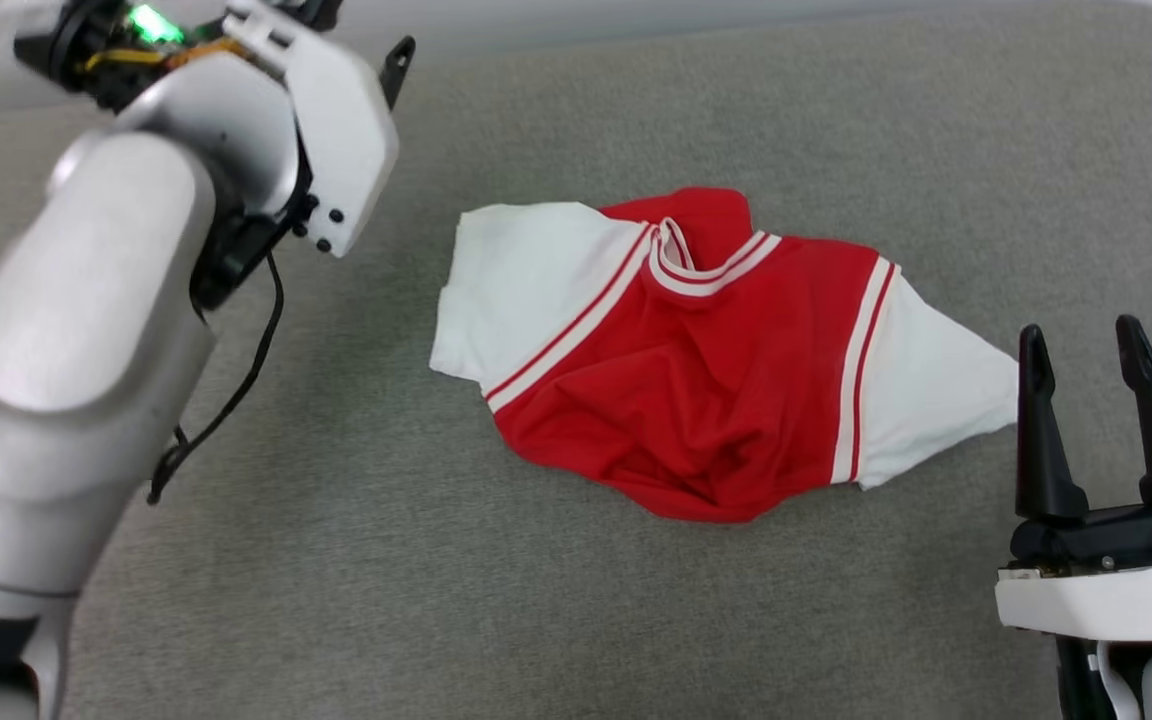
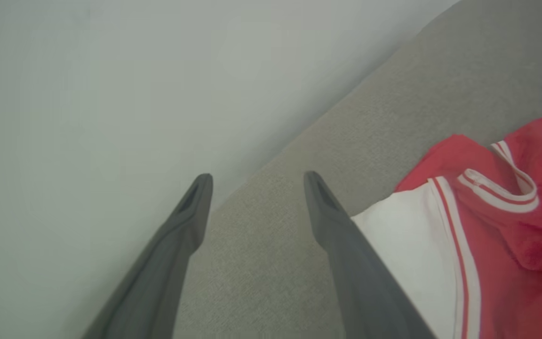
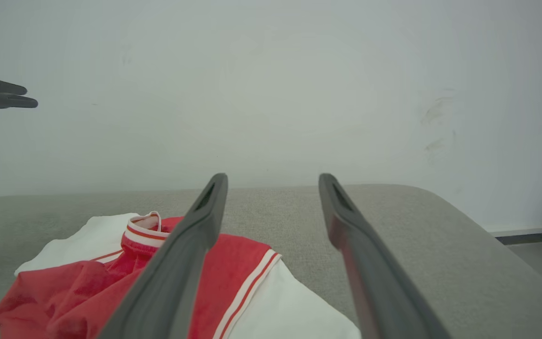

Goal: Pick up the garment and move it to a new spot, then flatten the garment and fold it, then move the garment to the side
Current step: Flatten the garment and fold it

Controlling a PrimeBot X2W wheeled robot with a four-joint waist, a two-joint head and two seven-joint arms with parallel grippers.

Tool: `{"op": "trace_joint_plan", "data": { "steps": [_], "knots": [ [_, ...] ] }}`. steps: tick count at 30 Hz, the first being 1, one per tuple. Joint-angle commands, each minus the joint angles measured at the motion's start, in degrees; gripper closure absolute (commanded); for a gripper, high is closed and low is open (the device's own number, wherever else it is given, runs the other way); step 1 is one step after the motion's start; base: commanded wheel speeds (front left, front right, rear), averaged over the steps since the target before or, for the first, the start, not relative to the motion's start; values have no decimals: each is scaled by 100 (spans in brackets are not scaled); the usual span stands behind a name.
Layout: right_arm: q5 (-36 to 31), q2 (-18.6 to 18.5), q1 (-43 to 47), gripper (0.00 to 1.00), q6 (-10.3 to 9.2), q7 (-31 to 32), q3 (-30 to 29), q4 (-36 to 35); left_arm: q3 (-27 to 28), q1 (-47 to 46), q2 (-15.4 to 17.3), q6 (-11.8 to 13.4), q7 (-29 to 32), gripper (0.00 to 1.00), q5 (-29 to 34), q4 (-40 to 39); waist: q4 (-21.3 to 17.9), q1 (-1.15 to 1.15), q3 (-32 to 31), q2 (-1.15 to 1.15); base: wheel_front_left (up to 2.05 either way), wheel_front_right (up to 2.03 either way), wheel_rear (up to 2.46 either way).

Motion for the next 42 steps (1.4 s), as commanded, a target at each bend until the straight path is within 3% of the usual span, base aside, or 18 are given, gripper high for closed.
{"op": "trace_joint_plan", "data": {
  "steps": [1, 12, 22, 28, 29, 30, 38, 42],
  "knots": [
    [-1, 70, 60, 0, -6, -8, 18, -81, -231, -208, 60, 5, 207, 0, -155, -9, -156, 0, 196, 0, 0, 0, 0],
    [37, 257, -155, 0, -6, -8, 312, -419, -2286, -1706, 556, 4, 2510, 0, -1859, 44, -689, 0, 1011, 0, 0, 0, 0],
    [204, 257, -430, 0, -5, -9, 541, -438, -3746, -2319, 811, 3, 3327, 0, -2388, 273, -986, 0, 1551, 0, 0, 0, 0],
    [246, 257, -470, 0, -6, -9, 613, -400, -4131, -2197, 996, 4, 3498, 0, -2470, 313, -1011, 0, 1637, 0, 0, 0, 0],
    [243, 256, -461, 0, -6, -9, 601, -390, -4150, -2176, 1012, 4, 3487, 72, -2481, 294, -993, 0, 1622, 0, 0, 0, 0],
    [232, 257, -439, 0, -6, -9, 590, -379, -4158, -2161, 1026, 4, 3466, 100, -2512, 269, -963, 0, 1592, 0, 0, 0, 0],
    [30, 253, -196, 0, -6, -9, 403, -295, -4086, -2193, 1015, 4, 2655, 100, -2636, -164, -462, 0, 966, 0, 0, 0, 0],
    [-71, 254, 2, 0, -5, -10, 284, -263, -4089, -2062, 1238, 4, 2056, 100, -2787, -453, -106, 0, 571, 0, 0, 0, 0]
  ]
}}
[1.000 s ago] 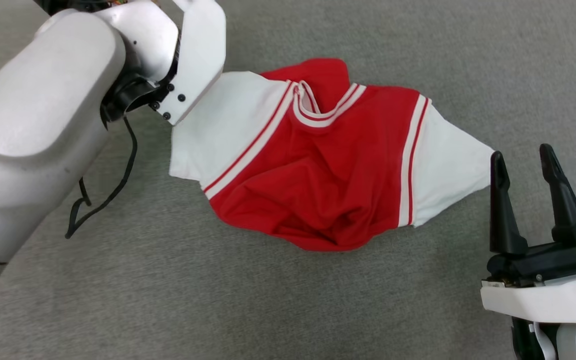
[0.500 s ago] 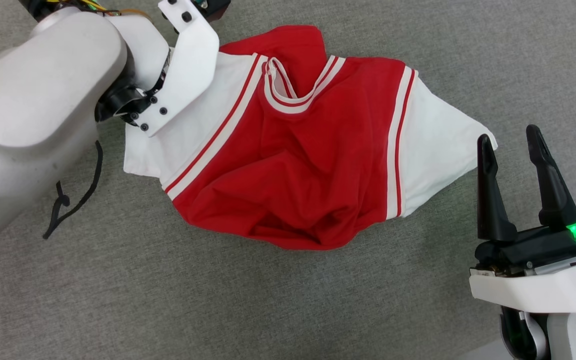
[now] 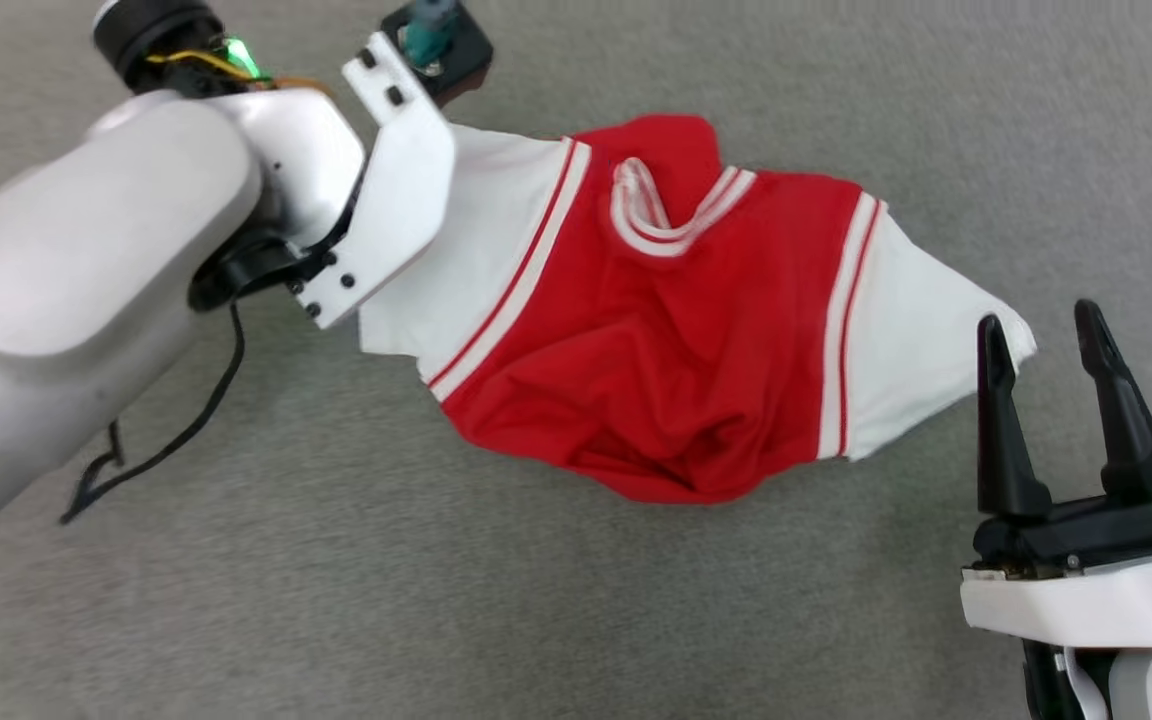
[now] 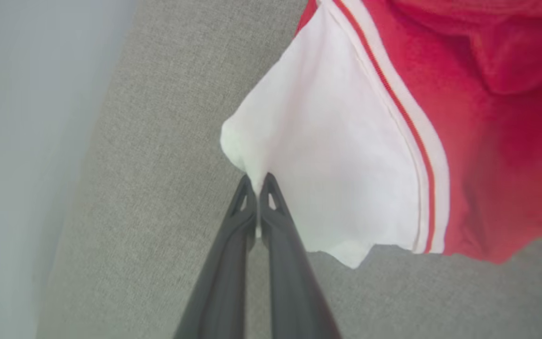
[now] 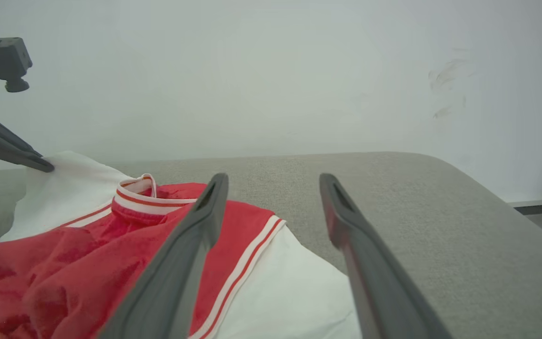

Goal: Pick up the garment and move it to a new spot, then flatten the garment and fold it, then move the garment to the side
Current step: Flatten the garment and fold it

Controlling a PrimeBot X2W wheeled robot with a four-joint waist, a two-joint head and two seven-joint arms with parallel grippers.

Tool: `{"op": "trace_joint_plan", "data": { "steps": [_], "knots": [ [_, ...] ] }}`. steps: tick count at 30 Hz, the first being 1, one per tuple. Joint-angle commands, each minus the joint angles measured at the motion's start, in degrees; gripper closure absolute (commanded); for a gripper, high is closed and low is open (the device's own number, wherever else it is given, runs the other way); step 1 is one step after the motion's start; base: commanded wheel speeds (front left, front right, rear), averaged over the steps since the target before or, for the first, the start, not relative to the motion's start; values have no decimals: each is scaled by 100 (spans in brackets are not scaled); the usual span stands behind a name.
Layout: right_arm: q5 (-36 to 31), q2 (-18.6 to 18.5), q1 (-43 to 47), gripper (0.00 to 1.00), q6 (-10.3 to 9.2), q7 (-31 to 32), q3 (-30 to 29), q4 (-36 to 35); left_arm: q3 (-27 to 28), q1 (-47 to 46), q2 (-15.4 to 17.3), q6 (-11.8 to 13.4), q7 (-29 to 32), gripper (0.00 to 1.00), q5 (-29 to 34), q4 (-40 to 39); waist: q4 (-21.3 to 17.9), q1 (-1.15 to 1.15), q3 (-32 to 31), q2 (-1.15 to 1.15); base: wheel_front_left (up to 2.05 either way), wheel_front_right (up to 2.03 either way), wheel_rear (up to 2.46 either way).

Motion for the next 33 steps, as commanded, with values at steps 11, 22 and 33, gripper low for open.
{"op": "trace_joint_plan", "data": {
  "steps": [11, 22, 33],
  "knots": [
    [-249, 16, 368, 0, -4, -11, -87, 125, 99, 1255, 1399, 330, -880, 100, -676, -34, 933, 0, -789, 0, 0, 0, 0],
    [-314, 17, 390, 0, -4, -11, -8, 220, 65, 2406, 1435, 501, -1181, 100, -1279, 945, 872, 0, -661, 0, 0, 0, 0],
    [-277, 17, 486, 0, -5, -11, -85, 327, 253, 2151, 1368, 329, -1667, 0, -1098, 1225, 1015, 0, -986, 0, 0, 0, 0]
  ]
}}
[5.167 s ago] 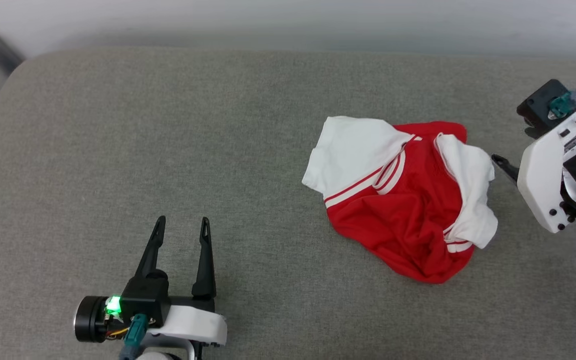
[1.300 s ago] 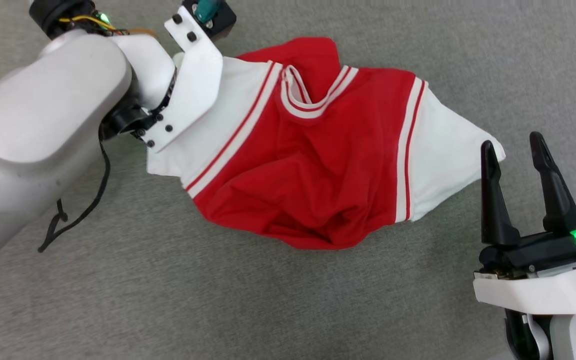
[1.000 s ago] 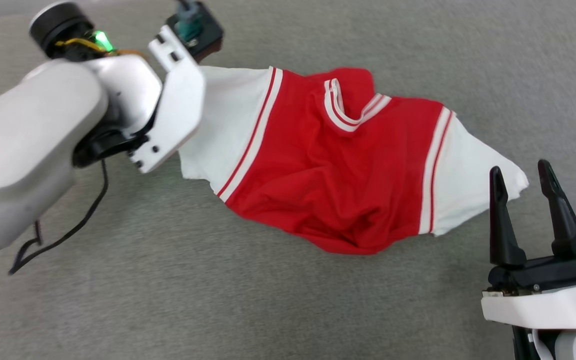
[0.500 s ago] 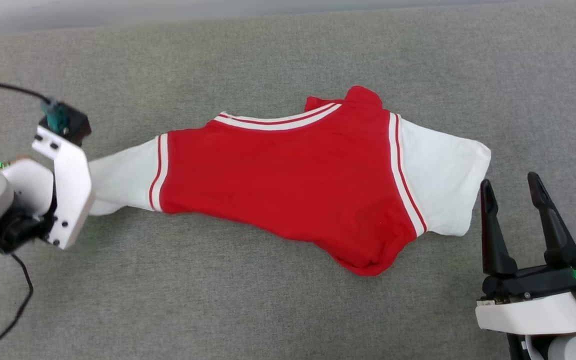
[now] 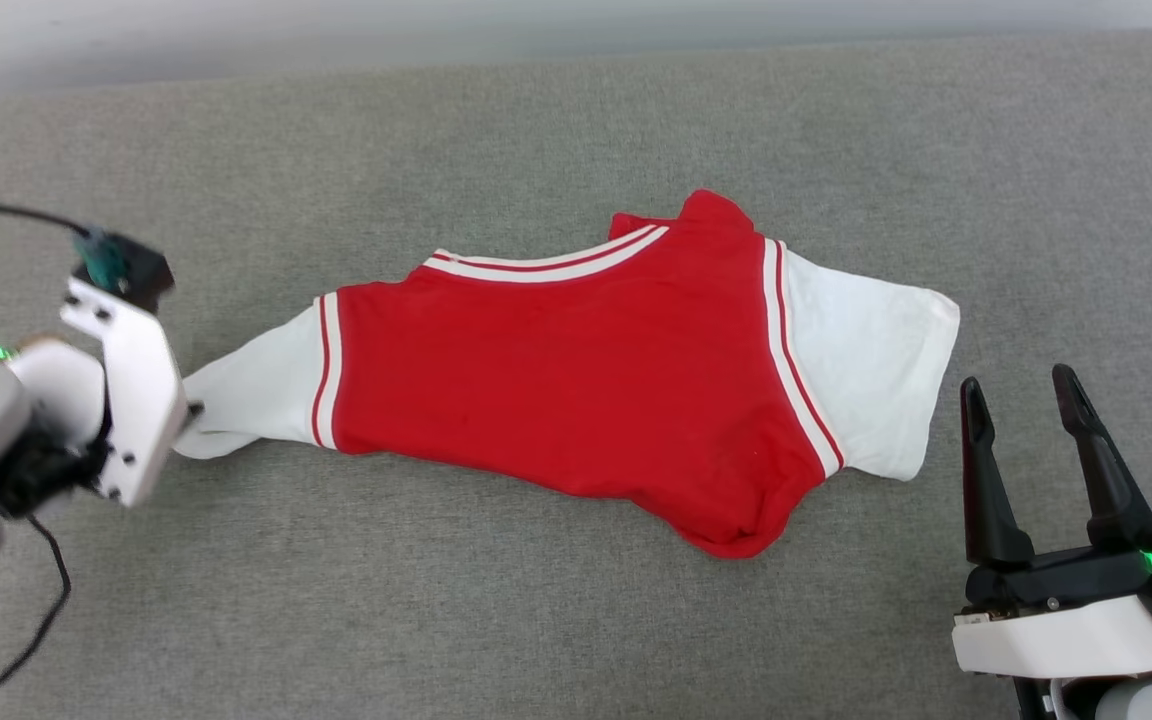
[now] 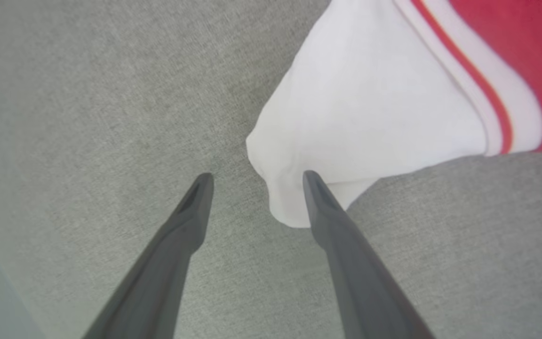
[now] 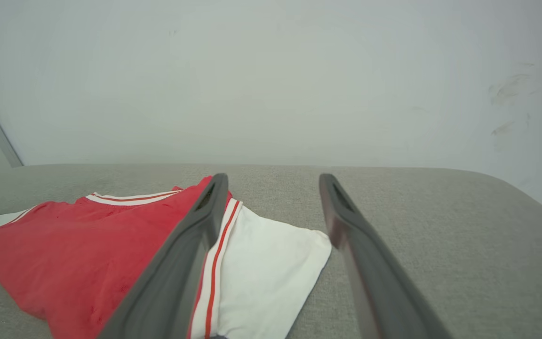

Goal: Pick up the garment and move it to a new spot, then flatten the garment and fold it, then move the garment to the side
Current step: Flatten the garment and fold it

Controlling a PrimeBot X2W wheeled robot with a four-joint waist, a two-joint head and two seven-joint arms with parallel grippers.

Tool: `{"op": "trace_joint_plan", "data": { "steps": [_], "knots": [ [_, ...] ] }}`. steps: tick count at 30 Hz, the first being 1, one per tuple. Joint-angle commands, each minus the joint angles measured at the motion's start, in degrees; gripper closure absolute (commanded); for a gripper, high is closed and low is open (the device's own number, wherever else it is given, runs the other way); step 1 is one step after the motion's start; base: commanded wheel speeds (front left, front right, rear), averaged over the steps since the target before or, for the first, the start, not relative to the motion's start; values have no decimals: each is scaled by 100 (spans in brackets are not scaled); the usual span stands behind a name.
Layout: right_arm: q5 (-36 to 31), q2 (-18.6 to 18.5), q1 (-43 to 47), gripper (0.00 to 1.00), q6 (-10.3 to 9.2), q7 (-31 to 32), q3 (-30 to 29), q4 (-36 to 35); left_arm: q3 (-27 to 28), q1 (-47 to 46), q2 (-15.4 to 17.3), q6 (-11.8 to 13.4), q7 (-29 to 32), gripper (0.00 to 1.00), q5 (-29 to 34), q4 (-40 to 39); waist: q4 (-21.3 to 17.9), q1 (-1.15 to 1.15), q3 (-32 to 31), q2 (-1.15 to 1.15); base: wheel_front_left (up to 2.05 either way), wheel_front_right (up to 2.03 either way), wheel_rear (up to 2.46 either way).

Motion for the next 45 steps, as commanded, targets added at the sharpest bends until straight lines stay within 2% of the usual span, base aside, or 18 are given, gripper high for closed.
{"op": "trace_joint_plan", "data": {
  "steps": [1, 11, 21, 29, 31, 32, 40, 45],
  "knots": [
    [53, 16, 91, 0, -4, -11, -9, 16, 84, -236, 126, -35, 14, 0, 63, -92, 51, 1, -86, 0, 0, 0, 0],
    [102, 16, -36, 0, -4, -11, 63, -37, 138, -828, 482, -106, 668, 0, 103, -564, 17, 1, 51, 0, 0, 0, 0],
    [42, 17, -229, 0, -5, -11, 107, -72, -21, -555, 248, -39, 1106, 0, 267, -547, -210, 1, 473, 0, 0, 0, 0],
    [37, 16, -319, 0, -5, -11, 93, -75, -178, -113, 19, -138, 1259, 0, 431, -276, -290, 1, 657, 0, 0, 0, 0],
    [29, 16, -332, 0, -5, -11, 79, -58, -192, -74, -30, -175, 1248, 81, 449, -218, -279, 1, 649, 0, 0, 0, 0],
    [23, 16, -329, 0, -4, -11, 67, -46, -190, -63, -57, -185, 1215, 100, 422, -199, -266, 1, 628, 0, 0, 0, 0],
    [-203, 2, -453, 0, -5, -11, -254, -116, -3, -275, -48, -262, 676, 100, 424, -329, -92, 1, 196, 0, 0, 0, 0],
    [-314, -474, -838, 0, -5, -11, -505, -135, 126, -424, 70, -271, 320, 100, 484, -657, 34, 1, -60, 0, 0, 0, 0]
  ]
}}
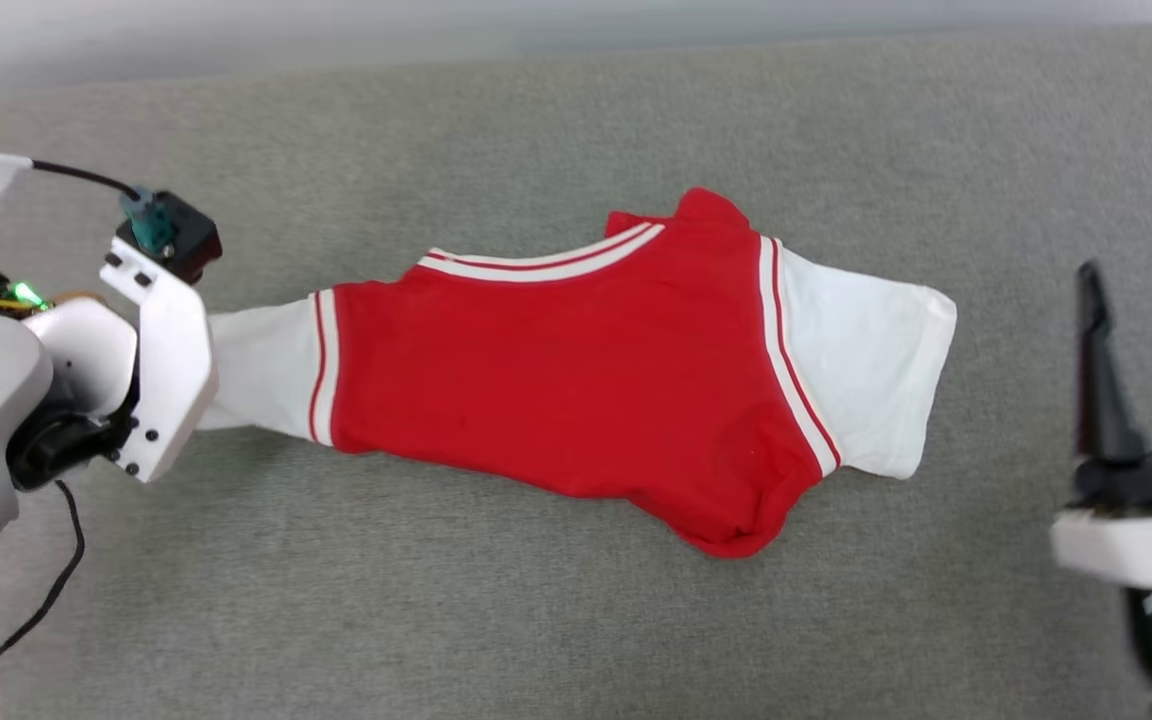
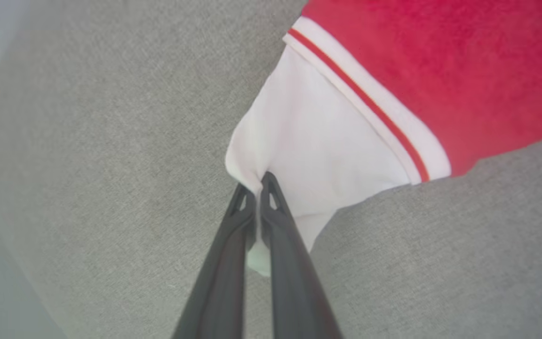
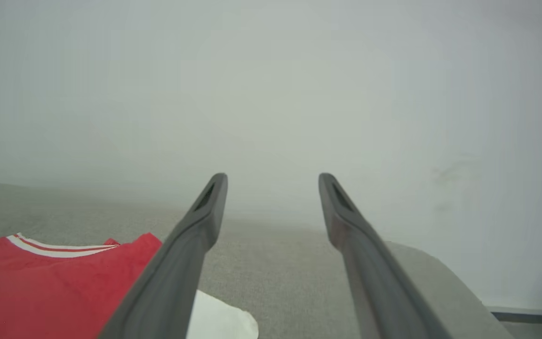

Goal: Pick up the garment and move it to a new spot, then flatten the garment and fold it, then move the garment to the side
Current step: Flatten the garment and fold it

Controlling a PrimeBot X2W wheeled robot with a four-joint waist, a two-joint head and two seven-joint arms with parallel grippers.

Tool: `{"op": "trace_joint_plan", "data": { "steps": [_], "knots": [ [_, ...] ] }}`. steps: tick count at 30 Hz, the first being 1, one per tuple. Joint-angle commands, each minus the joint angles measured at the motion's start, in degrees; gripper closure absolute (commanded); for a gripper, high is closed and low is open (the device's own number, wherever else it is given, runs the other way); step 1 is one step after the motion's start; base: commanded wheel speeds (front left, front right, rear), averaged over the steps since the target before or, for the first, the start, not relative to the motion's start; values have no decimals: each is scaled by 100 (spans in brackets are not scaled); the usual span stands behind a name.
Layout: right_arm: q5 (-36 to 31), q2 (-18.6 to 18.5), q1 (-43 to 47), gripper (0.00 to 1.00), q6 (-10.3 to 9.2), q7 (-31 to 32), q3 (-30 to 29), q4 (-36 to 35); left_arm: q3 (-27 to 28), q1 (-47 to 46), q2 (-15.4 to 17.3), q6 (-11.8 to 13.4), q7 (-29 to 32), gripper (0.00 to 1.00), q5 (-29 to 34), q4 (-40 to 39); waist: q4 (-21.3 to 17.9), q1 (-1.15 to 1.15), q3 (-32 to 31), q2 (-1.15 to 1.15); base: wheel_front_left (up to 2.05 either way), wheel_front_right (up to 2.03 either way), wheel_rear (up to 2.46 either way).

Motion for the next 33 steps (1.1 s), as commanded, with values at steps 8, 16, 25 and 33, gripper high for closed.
{"op": "trace_joint_plan", "data": {
  "steps": [8, 16, 25, 33],
  "knots": [
    [465, -1755, -1211, 0, -6, 1447, 692, 596, 65, -154, 109, 163, -275, 100, 245, -840, 284, 0, -226, 0, 0, 0, 0],
    [2471, -3643, -2583, 0, -6, 4914, 2690, 905, 67, -246, 63, 312, -284, 100, 389, -1328, 489, 0, 2, 0, 0, 0, 0],
    [3765, -4408, -3781, 0, -6, 7368, 4079, 1224, 110, -474, -137, 312, -413, 100, 568, -1473, 861, 0, 476, 0, 0, 0, 0],
    [4054, -4099, -4182, 0, -6, 7897, 4375, 1853, 139, -615, -296, 275, -546, 100, 640, -1434, 1114, 0, 898, 0, 0, 0, 0]
  ]
}}
